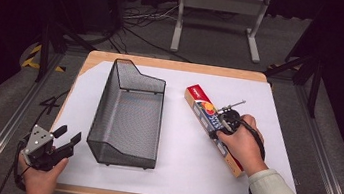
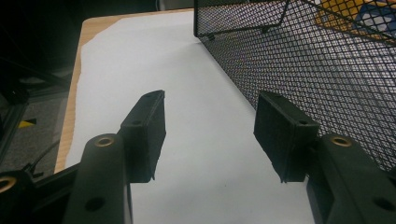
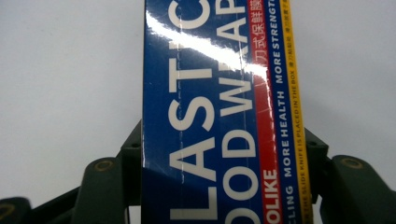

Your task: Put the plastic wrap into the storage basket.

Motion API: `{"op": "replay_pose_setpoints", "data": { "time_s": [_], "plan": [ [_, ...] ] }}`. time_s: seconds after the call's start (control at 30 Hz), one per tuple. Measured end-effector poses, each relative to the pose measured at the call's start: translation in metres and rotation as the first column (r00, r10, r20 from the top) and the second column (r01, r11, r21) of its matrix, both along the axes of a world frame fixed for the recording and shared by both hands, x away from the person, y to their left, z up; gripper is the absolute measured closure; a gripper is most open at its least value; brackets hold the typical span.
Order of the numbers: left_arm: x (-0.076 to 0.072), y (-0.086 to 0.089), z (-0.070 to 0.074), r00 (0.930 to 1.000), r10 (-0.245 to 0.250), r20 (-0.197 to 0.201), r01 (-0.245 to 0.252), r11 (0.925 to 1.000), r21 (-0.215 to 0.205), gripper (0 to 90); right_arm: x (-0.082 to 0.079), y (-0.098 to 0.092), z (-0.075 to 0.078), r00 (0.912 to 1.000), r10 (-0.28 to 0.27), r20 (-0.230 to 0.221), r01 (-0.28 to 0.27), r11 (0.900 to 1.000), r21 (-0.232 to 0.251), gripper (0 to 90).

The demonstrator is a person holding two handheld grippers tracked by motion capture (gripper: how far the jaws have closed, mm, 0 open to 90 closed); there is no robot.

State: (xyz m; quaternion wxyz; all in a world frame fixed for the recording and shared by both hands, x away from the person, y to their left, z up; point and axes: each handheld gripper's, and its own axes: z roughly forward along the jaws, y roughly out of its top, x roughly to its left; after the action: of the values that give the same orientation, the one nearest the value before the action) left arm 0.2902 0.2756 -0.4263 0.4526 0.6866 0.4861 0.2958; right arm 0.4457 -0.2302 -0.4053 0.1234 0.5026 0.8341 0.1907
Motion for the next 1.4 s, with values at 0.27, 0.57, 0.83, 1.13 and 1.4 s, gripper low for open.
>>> {"op": "replay_pose_setpoints", "data": {
  "time_s": [0.27,0.57,0.83,1.13,1.4],
  "plan": [
    [-0.001,0.001,0.000,1.0000,0.009,0.000,-0.009,0.9999,-0.004,44.0,-0.012,0.009,0.031,0.9969,-0.076,0.021,0.074,0.994,0.080,40.1],
    [-0.001,0.000,0.000,0.9999,0.010,0.001,-0.010,0.9999,-0.001,43.6,-0.028,0.042,0.072,0.9979,-0.046,0.045,0.041,0.994,0.102,40.0],
    [-0.002,0.000,0.001,1.0000,0.007,0.001,-0.007,1.0000,-0.003,43.5,-0.036,0.084,0.090,0.9986,-0.050,0.015,0.048,0.995,0.090,40.0],
    [-0.001,0.000,0.000,1.0000,0.004,0.006,-0.004,1.0000,-0.001,43.5,-0.042,0.127,0.099,0.9990,-0.041,0.016,0.038,0.991,0.131,40.0],
    [0.001,0.000,0.000,1.0000,0.000,0.005,0.000,1.0000,0.000,43.6,-0.044,0.161,0.097,0.9997,-0.024,-0.006,0.025,0.991,0.132,40.0]
  ]
}}
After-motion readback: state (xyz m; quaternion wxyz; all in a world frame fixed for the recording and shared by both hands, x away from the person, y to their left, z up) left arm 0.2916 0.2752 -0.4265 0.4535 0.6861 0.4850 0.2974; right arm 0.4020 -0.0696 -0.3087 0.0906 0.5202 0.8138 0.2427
